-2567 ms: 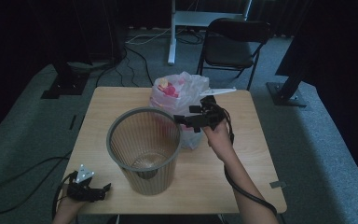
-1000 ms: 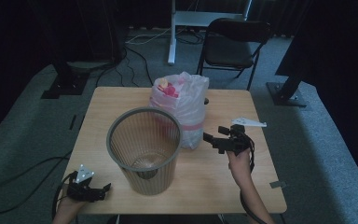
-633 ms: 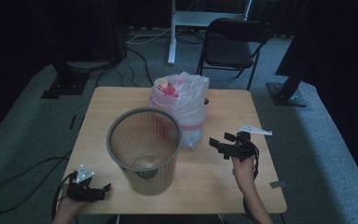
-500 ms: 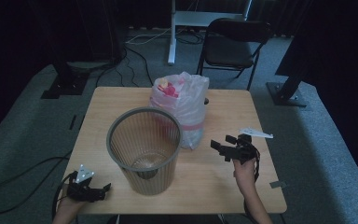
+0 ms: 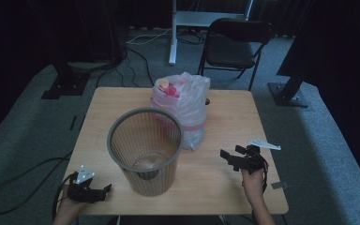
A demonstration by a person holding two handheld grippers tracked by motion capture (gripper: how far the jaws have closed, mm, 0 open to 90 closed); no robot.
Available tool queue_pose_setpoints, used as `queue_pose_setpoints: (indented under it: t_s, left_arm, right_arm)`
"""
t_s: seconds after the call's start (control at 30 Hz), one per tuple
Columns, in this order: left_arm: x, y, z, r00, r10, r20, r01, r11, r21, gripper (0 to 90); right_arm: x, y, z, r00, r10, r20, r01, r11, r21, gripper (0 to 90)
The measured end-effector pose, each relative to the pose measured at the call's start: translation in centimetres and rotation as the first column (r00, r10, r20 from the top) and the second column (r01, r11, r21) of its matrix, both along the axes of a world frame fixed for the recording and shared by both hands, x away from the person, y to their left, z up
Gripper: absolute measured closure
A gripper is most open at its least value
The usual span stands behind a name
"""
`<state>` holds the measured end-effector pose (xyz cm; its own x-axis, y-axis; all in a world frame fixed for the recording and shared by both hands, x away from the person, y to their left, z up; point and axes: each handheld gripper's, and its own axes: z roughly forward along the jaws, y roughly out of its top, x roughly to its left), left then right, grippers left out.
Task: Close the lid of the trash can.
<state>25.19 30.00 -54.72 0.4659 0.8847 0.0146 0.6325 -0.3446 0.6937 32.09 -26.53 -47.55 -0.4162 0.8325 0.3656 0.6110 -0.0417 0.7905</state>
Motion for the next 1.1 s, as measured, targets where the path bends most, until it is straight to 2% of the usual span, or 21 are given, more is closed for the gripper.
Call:
queue_pose_setpoints:
  t_s: [0.33, 0.47, 0.63, 0.97, 1.1]
  left_arm:
    - [0.0, 0.0, 0.0, 1.0, 0.0, 0.0, 0.0, 1.0, -0.001, 1.8]
    - [0.0, 0.0, 0.0, 1.0, 0.0, 0.0, 0.0, 1.0, -0.002, 1.8]
    - [0.0, 0.1, 0.0, 1.0, 0.0, 0.0, 0.0, 1.0, -0.004, 1.8]
    - [0.0, 0.1, 0.0, 1.0, 0.001, 0.0, -0.001, 1.0, -0.006, 1.8]
    - [0.0, 0.1, 0.0, 1.0, 0.002, -0.001, -0.002, 1.0, -0.008, 1.8]
  right_arm:
    - [-0.8, -1.5, -1.3, 0.9988, -0.033, -0.036, 0.032, 0.9991, -0.029, 13.5]
    - [-1.1, -2.0, -2.0, 0.9983, -0.028, -0.05, 0.027, 0.999, -0.035, 13.5]
    - [-1.6, -2.7, -2.7, 0.9988, -0.012, -0.047, 0.01, 0.9992, -0.038, 13.4]
    - [-2.4, -3.9, -3.9, 0.9977, -0.035, -0.057, 0.032, 0.9979, -0.057, 13.5]
    - [-2.6, -4.3, -4.3, 0.9974, -0.038, -0.061, 0.032, 0.9957, -0.087, 13.3]
